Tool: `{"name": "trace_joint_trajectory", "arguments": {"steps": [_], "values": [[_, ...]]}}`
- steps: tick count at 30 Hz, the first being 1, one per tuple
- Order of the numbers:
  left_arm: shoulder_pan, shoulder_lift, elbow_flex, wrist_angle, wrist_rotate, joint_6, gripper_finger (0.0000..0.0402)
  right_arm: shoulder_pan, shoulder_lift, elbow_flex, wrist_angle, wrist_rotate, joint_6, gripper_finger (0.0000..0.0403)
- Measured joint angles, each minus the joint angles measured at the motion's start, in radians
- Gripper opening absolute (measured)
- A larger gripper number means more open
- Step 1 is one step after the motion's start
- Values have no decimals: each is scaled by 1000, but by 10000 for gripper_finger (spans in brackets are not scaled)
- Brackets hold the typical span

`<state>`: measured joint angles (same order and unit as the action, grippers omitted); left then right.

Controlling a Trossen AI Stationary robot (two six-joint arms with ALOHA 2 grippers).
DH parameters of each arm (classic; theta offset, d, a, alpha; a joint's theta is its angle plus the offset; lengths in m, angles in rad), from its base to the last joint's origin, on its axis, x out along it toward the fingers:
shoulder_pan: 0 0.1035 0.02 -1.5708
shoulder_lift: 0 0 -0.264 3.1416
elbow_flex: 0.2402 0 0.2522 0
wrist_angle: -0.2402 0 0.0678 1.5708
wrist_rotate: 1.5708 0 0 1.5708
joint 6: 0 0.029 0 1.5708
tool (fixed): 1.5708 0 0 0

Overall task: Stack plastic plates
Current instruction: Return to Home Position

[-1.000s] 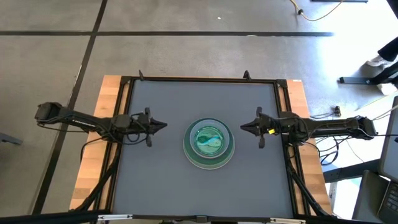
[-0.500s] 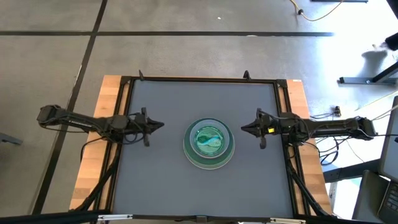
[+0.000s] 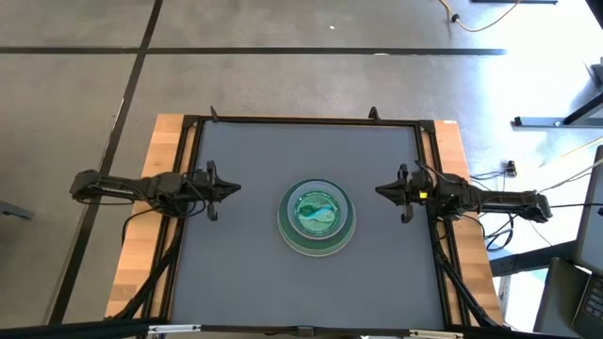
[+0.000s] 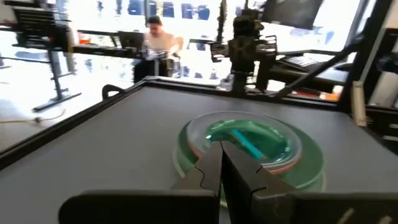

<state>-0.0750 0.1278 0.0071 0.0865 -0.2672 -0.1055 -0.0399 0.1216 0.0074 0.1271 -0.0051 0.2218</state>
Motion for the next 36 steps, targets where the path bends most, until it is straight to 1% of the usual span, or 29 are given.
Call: {"name": "trace_joint_trajectory", "arguments": {"steps": [2,5,7,13,19,36], "values": [[0,-45,0,-34,-14,1,2,0,-54,0,-60,17,0,17],[0,-103,0,-35,12,4,1,0,-120,0,-107,12,-2,17],[0,-127,0,-37,23,7,2,0,-119,0,-103,2,-14,17],[-3,-114,0,-39,26,13,2,0,-101,1,-111,12,-20,17],[-2,-107,0,-38,22,95,1,0,-93,1,-111,12,-19,17],[-2,-109,0,-34,22,84,1,0,-92,1,-114,12,-18,17]]}}
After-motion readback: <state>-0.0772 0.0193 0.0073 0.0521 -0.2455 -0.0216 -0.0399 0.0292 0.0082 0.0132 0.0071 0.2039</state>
